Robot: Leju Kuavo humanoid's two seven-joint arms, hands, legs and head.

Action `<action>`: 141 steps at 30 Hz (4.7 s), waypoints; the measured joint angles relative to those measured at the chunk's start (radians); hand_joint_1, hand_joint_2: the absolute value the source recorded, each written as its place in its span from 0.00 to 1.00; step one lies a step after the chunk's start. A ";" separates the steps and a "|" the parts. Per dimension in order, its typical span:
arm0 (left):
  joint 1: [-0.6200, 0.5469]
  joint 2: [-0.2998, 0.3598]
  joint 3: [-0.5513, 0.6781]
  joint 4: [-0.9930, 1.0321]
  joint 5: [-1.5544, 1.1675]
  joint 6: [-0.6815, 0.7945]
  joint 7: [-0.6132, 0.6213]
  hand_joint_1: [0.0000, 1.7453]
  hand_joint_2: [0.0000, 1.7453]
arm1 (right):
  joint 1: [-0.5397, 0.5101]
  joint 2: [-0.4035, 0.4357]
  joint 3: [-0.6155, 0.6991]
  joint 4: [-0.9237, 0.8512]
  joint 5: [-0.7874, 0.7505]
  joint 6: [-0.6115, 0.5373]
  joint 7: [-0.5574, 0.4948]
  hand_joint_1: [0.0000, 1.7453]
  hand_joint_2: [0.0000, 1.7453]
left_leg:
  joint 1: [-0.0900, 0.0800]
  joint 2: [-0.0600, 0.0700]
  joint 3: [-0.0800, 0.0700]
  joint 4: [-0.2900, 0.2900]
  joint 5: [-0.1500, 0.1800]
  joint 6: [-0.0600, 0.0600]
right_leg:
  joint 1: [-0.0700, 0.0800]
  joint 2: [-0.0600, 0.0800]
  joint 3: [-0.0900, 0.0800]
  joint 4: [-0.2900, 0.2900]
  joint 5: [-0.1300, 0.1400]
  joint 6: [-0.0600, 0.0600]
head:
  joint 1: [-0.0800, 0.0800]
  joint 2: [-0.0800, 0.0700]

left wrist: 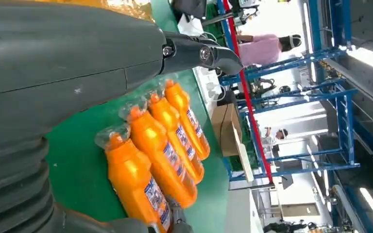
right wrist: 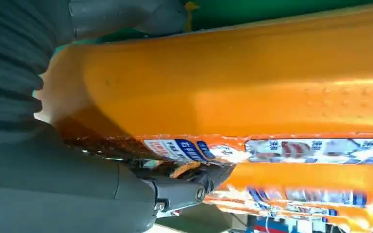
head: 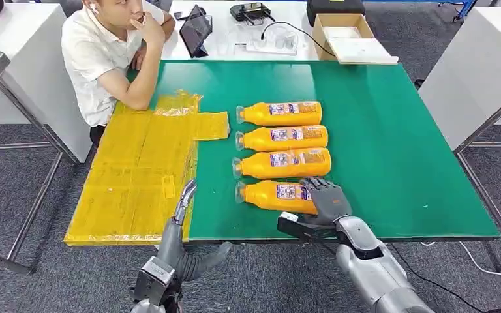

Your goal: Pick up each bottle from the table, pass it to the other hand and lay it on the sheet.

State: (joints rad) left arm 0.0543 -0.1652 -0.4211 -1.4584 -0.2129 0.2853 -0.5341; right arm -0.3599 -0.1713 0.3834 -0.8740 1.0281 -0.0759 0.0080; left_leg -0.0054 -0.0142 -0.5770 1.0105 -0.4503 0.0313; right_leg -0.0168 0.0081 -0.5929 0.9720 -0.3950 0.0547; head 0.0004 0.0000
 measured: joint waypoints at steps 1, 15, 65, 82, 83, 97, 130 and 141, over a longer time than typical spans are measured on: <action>0.000 0.000 0.000 0.000 0.000 0.000 0.000 0.00 1.00 | 0.003 0.000 0.002 0.001 -0.006 0.000 0.000 0.87 1.00 | 0.000 0.000 0.000 0.000 0.000 0.000 | 0.000 0.000 0.001 0.000 0.000 0.000 | 0.000 0.000; -0.001 0.000 0.002 0.000 0.015 -0.003 -0.007 0.00 1.00 | 0.026 0.000 0.004 0.004 -0.113 -0.010 -0.052 1.00 1.00 | 0.000 0.000 0.003 0.000 -0.001 0.000 | 0.001 0.000 -0.001 0.000 -0.001 0.000 | 0.000 0.000; -0.045 -0.001 -0.020 0.033 0.615 -0.253 0.209 0.00 1.00 | 0.210 0.204 0.109 -0.306 -0.600 -0.035 -0.461 1.00 1.00 | 0.001 0.004 -0.011 0.000 -0.001 0.000 | 0.000 0.003 -0.010 0.001 -0.001 -0.001 | 0.000 0.000; -0.055 -0.004 -0.011 0.046 0.719 -0.356 0.194 1.00 1.00 | 0.184 0.217 0.190 -0.249 -0.659 -0.004 -0.483 0.00 1.00 | 0.001 0.004 -0.011 0.000 -0.001 0.000 | 0.000 0.003 -0.010 0.001 -0.001 -0.001 | 0.000 0.000; -0.055 -0.004 -0.011 0.046 0.720 -0.356 0.193 1.00 1.00 | 0.184 0.217 0.190 -0.246 -0.659 -0.002 -0.483 0.00 1.00 | 0.001 0.004 -0.011 0.000 -0.001 0.000 | 0.000 0.003 -0.010 0.001 -0.001 -0.001 | 0.000 0.000; -0.055 0.000 0.044 0.070 0.938 -0.559 0.245 1.00 1.00 | 0.204 0.188 0.233 -0.258 -0.597 -0.003 -0.619 0.00 0.00 | 0.001 0.004 -0.011 0.000 -0.001 0.000 | 0.000 0.003 -0.011 0.001 0.000 -0.001 | 0.000 0.000; -0.226 0.098 0.068 0.220 -0.285 0.110 0.274 1.00 1.00 | 0.408 0.288 -0.195 -0.813 -0.956 -0.077 -0.675 0.00 0.00 | 0.001 0.004 -0.010 0.000 -0.001 -0.001 | 0.001 0.003 -0.010 0.002 0.000 -0.001 | 0.000 0.000; -0.248 0.102 0.078 0.240 -0.306 0.111 0.282 1.00 1.00 | 0.418 0.305 -0.206 -0.817 -0.955 -0.084 -0.675 0.00 0.00 | 0.001 0.005 -0.010 0.000 -0.001 -0.001 | 0.000 0.003 -0.010 0.002 0.000 -0.001 | 0.000 0.000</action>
State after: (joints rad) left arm -0.1940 -0.0633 -0.3429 -1.2181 -0.5192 0.3960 -0.2518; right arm 0.0577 0.1335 0.1770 -1.6911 0.0732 -0.1595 -0.6668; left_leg -0.0044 -0.0096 -0.5873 1.0103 -0.4509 0.0305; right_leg -0.0164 0.0114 -0.6029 0.9739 -0.3952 0.0539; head 0.0008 0.0000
